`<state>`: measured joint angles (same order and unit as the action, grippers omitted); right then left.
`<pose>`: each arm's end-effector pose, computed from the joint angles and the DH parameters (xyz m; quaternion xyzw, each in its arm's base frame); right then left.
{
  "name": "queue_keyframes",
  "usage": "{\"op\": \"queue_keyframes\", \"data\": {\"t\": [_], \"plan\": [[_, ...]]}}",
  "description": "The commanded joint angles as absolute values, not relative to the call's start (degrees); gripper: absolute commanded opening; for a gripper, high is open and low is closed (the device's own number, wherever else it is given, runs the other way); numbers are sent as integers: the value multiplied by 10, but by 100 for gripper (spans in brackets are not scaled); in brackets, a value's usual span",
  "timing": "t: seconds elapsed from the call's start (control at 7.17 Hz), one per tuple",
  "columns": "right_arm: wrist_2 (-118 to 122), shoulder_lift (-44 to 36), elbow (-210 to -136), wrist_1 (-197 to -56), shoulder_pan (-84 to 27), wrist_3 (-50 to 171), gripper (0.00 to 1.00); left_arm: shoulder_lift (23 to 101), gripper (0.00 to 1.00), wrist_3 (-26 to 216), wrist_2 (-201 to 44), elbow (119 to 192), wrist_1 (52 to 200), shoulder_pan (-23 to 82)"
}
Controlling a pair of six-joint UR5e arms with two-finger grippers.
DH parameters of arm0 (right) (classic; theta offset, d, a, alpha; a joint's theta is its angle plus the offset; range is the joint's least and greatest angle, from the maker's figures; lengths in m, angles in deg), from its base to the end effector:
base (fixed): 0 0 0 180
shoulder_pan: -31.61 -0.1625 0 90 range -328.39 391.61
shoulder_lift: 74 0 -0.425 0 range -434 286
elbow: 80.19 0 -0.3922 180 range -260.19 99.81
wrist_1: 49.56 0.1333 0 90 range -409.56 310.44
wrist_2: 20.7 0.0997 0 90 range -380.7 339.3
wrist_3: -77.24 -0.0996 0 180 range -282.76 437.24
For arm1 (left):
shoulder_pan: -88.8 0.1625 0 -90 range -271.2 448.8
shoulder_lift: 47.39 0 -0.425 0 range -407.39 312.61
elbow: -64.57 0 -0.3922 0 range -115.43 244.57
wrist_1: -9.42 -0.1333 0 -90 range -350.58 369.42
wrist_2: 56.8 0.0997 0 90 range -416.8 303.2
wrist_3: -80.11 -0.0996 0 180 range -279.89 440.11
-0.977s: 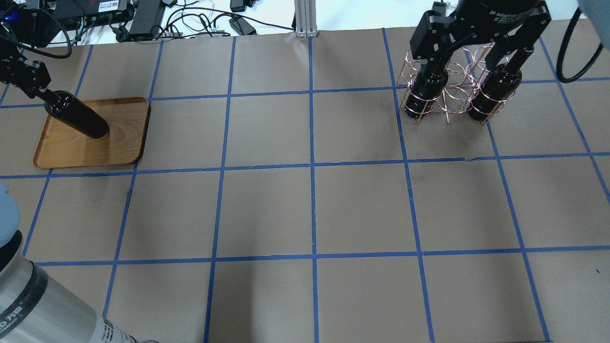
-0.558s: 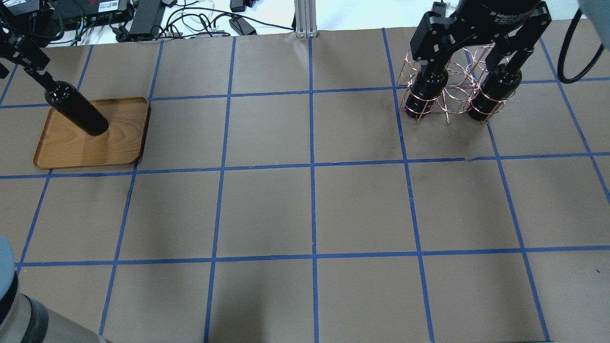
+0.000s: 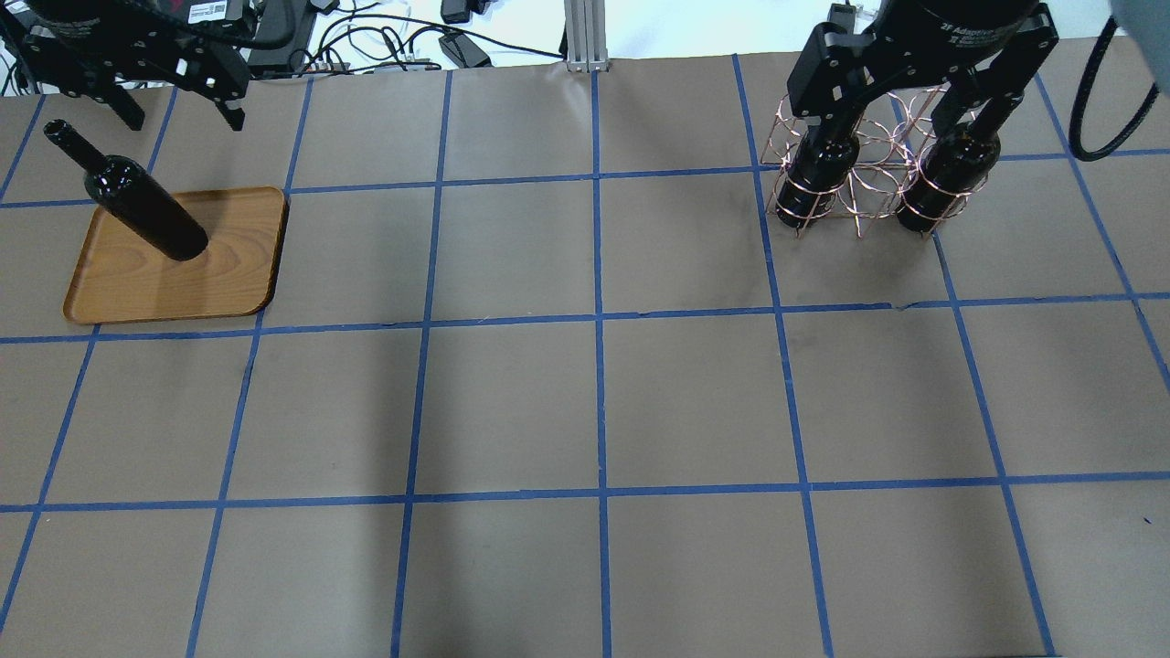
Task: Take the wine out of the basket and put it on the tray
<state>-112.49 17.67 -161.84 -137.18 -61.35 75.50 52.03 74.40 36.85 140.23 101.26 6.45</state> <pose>0.1551 -0.4785 0.5701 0.0096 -0.9976 0.0672 0.0128 -0.0506 -0.5771 0.5215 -0.0178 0.9990 -0.0230 0.0347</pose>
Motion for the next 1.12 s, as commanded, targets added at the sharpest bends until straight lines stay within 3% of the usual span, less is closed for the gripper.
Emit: {"op": "queue_keyframes", "data": {"t": [0.0, 0.98], "plan": [[-1126, 177, -1618, -1372, -614, 756, 100, 481, 100, 797, 341, 1453, 1010, 35], [-1126, 178, -1619, -1372, -614, 756, 100, 439, 100, 787, 298, 1489, 1014, 21]]}}
